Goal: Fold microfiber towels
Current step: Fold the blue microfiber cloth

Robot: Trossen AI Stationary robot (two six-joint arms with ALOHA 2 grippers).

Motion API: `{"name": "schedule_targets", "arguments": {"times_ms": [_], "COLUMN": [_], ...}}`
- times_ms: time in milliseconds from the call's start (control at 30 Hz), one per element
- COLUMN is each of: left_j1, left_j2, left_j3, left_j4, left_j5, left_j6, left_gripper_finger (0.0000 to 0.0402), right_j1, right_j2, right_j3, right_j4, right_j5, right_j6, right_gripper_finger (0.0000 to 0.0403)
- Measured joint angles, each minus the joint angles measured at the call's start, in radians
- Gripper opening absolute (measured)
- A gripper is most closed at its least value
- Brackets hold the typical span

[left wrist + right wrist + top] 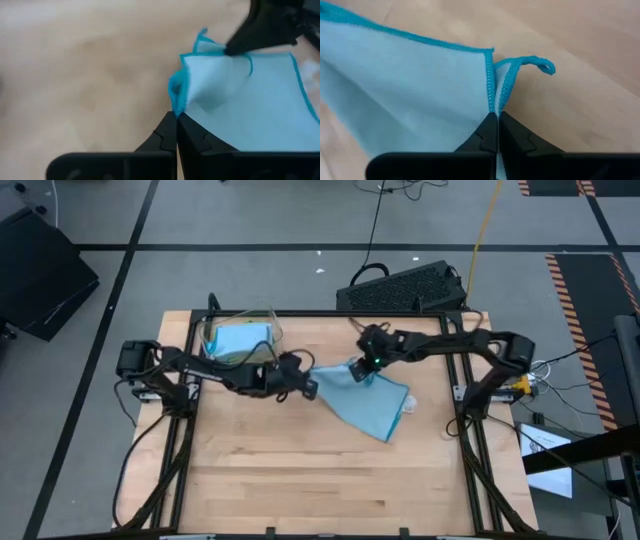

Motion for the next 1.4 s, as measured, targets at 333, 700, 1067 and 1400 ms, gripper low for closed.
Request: {"name": "schedule_targets", "arguments": {"times_ms": [333, 700, 1067, 1400], "left_j1": [0.190, 0.231, 0.213, 0.213], "left_j2": [0.029, 0.097, 0.136, 0.136], "left_j3": [0.000, -0.001, -0.001, -0.001], "left_j4": [0.130, 0.176, 0.204, 0.205], "left_j5": [0.054, 0.263, 0.262, 0.257], "left_j6": [0.229, 0.271, 0.246, 0.232], "left_gripper_finger": [0.0001, 0.0001, 0.0003, 0.0002], "right_j1": [-0.075, -0.268, -0.326, -0.299], "right_j2": [-0.118, -0.117, 0.124, 0.311], "right_j3": [-0.141, -0.141, 0.205, 0.424], "right_j4": [0.152, 0.151, -0.165, -0.421], "right_j5": [0.033, -0.256, -0.358, -0.327], "right_j6": [0.233, 0.231, 0.002, -0.145], "right_gripper_finger": [0.0005, 0.0159, 0.0284, 0.0288]}}
